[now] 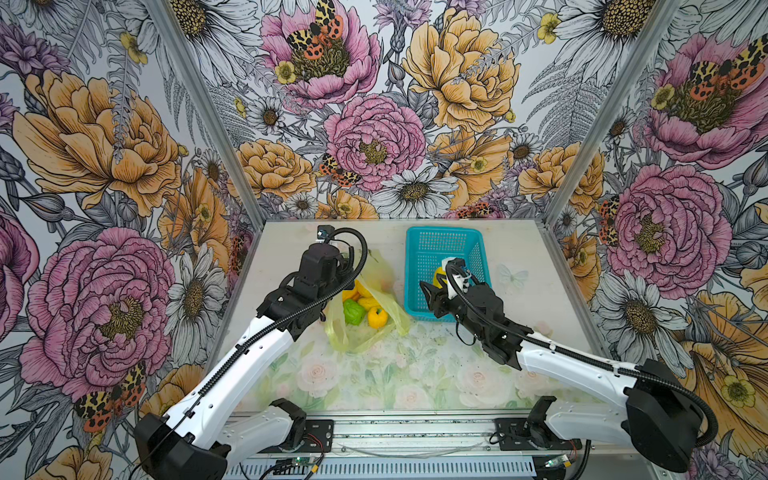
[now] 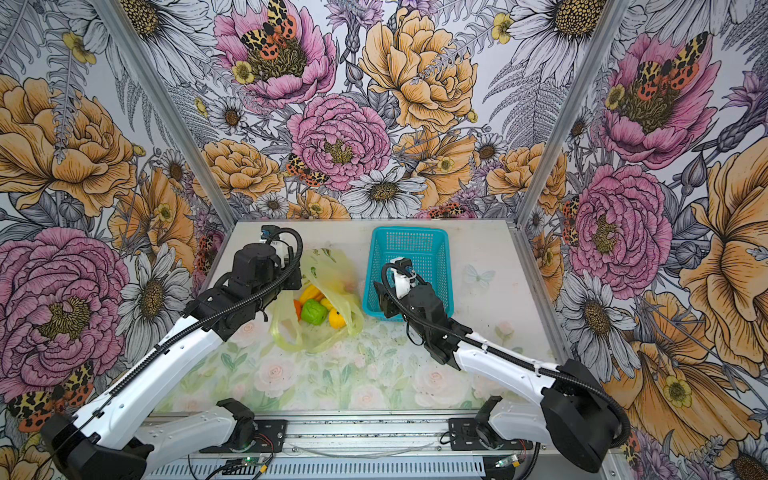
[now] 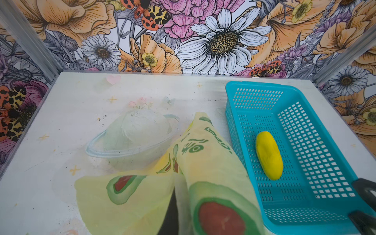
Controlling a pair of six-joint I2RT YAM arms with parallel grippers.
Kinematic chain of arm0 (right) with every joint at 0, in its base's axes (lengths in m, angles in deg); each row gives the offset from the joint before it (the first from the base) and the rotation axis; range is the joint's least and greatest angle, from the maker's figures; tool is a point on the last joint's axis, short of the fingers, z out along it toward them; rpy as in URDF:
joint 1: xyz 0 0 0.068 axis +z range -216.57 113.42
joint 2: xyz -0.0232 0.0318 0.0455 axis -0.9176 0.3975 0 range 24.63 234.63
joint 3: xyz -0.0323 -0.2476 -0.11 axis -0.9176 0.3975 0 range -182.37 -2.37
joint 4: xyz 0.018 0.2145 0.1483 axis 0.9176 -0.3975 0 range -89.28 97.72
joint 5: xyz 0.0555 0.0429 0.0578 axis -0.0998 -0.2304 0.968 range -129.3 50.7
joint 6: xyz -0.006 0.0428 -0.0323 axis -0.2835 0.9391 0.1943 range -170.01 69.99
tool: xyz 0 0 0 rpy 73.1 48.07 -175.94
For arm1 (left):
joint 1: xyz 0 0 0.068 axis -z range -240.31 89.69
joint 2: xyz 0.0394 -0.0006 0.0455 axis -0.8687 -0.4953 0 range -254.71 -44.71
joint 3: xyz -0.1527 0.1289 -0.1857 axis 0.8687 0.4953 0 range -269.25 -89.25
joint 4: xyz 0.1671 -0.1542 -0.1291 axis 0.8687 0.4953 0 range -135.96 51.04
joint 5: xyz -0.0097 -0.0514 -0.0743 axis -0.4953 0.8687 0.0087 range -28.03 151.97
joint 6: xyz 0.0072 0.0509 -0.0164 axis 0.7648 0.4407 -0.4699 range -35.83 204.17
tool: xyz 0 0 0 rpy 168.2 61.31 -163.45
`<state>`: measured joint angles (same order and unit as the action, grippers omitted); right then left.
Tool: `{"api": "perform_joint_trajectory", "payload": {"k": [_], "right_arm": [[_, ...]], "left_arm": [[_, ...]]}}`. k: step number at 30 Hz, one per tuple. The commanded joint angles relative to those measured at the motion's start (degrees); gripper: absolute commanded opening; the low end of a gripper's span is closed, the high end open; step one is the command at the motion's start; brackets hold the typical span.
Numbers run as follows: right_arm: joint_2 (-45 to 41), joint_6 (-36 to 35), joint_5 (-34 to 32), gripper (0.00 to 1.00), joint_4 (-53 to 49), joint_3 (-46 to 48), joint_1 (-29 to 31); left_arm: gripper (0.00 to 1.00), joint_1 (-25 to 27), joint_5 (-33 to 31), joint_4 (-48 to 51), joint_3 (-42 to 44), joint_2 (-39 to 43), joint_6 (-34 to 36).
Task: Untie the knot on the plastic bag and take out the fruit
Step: 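Move the open right gripper back into the bag mouth above the fruit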
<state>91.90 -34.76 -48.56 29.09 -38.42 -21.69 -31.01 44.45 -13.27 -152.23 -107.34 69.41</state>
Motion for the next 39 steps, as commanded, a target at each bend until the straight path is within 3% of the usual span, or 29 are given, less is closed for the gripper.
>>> {"api": "perform_joint_trajectory", "payload": {"k": [1,6,11,20,28,35,39], "right_arm": [[-5.5,-8.5,0.8,0.56,4.4,2.1,4.5],[-8.3,-16.5,6.4,0.57,3.7,1.6,15.4],[-2.0,-22.9,4.9,0.58,4.5,-1.1,23.8],[22.0,-20.3,0.8,0.47,6.4,-11.6,23.9],[33.3,-16.6,-6.6,0.40,8.8,-17.1,22.3],[40.4,-13.3,-15.1,0.40,9.0,-19.4,19.8],[41.8,-12.4,-17.4,0.56,7.2,-19.5,18.8]], "left_arm": [[0.00,0.3,1.3,-2.5,0.3,0.6,0.9],[0.00,0.3,1.2,-2.5,0.5,0.6,0.7],[0.00,0.5,1.4,-2.5,0.2,0.4,0.7],[0.00,0.4,1.6,-2.5,0.7,1.1,0.7],[0.00,0.5,1.7,-2.6,1.1,2.3,0.5],[0.00,0.6,1.8,-2.6,1.0,2.3,0.4],[0.00,0.5,1.7,-2.6,1.0,2.4,0.6]]}}
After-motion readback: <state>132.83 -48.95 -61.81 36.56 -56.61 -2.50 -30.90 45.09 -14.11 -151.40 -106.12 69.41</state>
